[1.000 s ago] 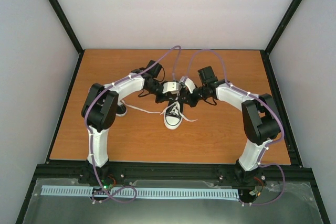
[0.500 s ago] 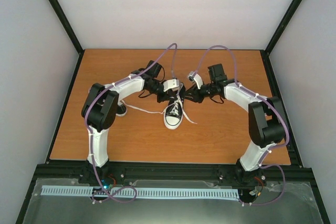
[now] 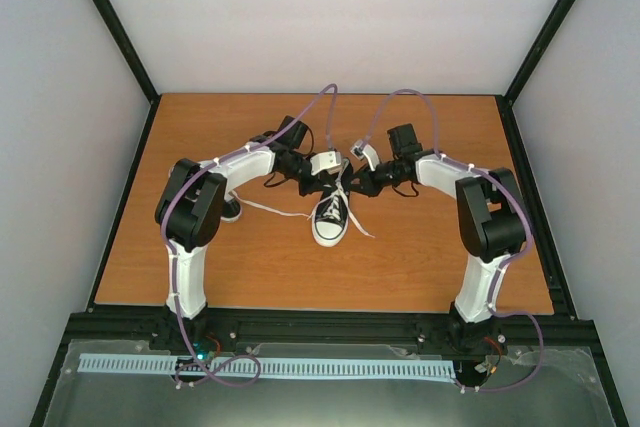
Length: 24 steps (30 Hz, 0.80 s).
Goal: Tie the shoes
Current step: Cross the shoelace with the shoelace.
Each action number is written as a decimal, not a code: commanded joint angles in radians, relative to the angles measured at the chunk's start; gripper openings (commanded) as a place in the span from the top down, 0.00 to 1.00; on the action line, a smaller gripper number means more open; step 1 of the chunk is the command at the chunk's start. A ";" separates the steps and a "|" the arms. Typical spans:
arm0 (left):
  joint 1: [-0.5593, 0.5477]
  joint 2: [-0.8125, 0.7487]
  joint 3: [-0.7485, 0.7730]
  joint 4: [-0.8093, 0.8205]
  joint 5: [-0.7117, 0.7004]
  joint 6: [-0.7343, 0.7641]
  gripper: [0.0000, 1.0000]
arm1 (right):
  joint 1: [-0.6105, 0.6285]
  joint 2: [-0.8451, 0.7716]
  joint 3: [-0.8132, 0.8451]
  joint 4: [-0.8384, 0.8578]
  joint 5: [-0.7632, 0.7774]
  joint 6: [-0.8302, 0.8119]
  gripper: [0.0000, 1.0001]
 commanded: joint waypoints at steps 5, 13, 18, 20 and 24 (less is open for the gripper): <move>0.001 -0.014 0.003 0.020 0.014 0.017 0.99 | 0.016 0.044 0.042 0.028 -0.070 -0.018 0.90; 0.000 -0.011 0.009 0.020 0.044 0.015 0.99 | 0.036 0.050 0.046 -0.006 -0.103 -0.063 0.88; 0.001 -0.014 0.006 0.016 0.079 0.025 0.99 | 0.038 0.067 0.055 0.016 -0.055 -0.024 0.86; 0.001 -0.013 0.010 0.017 0.081 0.017 0.99 | 0.041 0.069 0.060 0.010 -0.043 -0.024 0.86; 0.001 -0.016 0.011 0.020 0.081 0.008 0.99 | 0.048 0.070 0.064 -0.020 -0.005 -0.042 0.86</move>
